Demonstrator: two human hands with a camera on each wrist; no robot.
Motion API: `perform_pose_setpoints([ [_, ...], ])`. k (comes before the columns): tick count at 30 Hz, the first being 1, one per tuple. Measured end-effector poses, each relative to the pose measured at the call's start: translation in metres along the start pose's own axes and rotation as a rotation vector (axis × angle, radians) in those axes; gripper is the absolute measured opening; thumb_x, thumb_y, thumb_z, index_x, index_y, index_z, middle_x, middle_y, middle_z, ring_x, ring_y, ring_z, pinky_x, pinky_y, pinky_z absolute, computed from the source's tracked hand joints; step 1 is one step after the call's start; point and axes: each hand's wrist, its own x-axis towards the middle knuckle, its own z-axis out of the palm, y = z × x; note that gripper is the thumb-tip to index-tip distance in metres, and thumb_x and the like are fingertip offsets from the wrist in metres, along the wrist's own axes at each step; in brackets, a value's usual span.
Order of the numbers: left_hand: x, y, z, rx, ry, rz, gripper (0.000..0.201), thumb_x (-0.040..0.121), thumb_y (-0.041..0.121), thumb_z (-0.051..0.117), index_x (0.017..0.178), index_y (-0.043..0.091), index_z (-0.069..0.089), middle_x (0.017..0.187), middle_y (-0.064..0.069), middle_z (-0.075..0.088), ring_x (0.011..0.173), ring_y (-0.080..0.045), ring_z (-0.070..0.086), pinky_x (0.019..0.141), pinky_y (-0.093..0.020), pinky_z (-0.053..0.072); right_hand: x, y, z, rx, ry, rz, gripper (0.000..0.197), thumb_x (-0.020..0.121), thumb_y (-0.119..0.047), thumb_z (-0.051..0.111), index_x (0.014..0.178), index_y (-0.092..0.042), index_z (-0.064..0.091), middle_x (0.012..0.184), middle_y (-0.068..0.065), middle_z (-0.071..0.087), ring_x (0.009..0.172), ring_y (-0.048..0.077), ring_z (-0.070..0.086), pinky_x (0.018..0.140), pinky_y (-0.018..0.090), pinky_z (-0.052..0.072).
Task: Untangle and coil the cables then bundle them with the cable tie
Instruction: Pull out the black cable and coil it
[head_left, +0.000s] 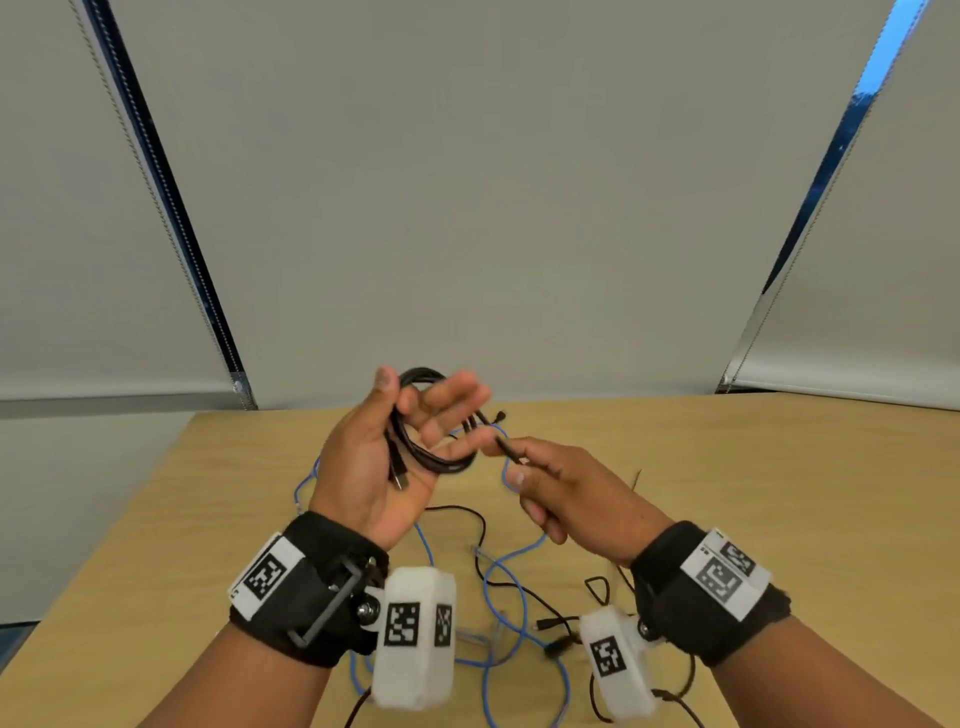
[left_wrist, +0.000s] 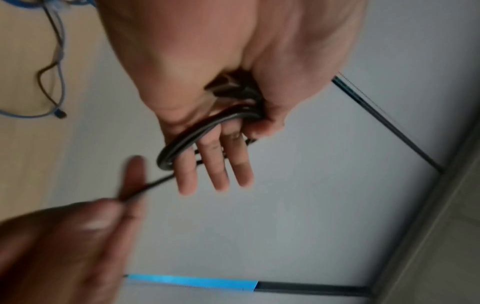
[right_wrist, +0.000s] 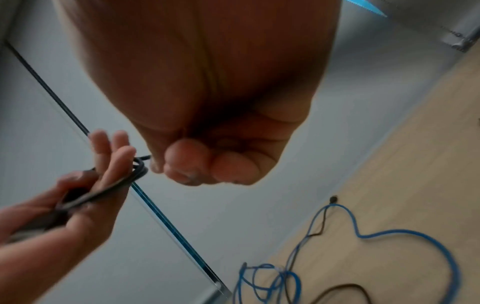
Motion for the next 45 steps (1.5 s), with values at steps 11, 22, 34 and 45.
perform_pose_setpoints([
  [11, 0.014, -0.015, -0.017, 0.942, 0.301, 0.36, 0.022, 0.096, 0.034, 0.045, 0.09, 0.021, 0.062, 0.119, 0.003, 0.074, 0.112, -0.01, 0.066, 0.098, -0.041, 0.052, -0.017, -0.001, 0.034, -0.279, -0.036, -0.006, 0.023, 0.103, -0.028, 0.049, 0.123, -0.033, 0.061, 0.072, -0.01, 0.059, 0.057, -0.001, 0.055, 0.056, 0.016, 0.046],
  [22, -0.018, -0.068, -0.016, 0.62, -0.059, -0.276, 0.056, 0.099, 0.063, 0.04, 0.065, 0.024, 0.062, 0.048, 0.007, 0.039, 0.043, -0.018, 0.043, 0.083, -0.05, 0.06, -0.008, -0.011, -0.004, -0.266, 0.169, -0.178, 0.005, 0.096, -0.023, 0.066, 0.096, -0.022, 0.071, 0.094, -0.008, 0.068, 0.092, 0.008, 0.064, 0.083, 0.024, 0.05],
  [34, -0.025, -0.057, -0.013, 0.228, -0.137, -0.333, 0.039, 0.091, 0.033, 0.047, 0.088, -0.003, 0.063, 0.054, -0.001, 0.037, 0.049, -0.019, 0.04, 0.069, -0.042, 0.052, -0.007, -0.001, 0.004, 0.211, 0.013, -0.107, 0.015, 0.105, -0.022, 0.048, 0.092, -0.017, 0.054, 0.074, 0.009, 0.056, 0.064, 0.02, 0.053, 0.065, 0.039, 0.051],
  [45, -0.03, -0.058, -0.026, 0.185, -0.352, -0.404, 0.022, 0.09, 0.02, 0.073, 0.105, 0.005, 0.067, 0.084, -0.011, 0.072, 0.083, -0.024, 0.073, 0.092, -0.043, 0.055, -0.004, 0.004, 0.001, 0.539, -0.055, 0.038, 0.019, 0.098, -0.029, 0.057, 0.092, -0.013, 0.064, 0.068, 0.008, 0.056, 0.046, 0.013, 0.048, 0.045, 0.026, 0.049],
])
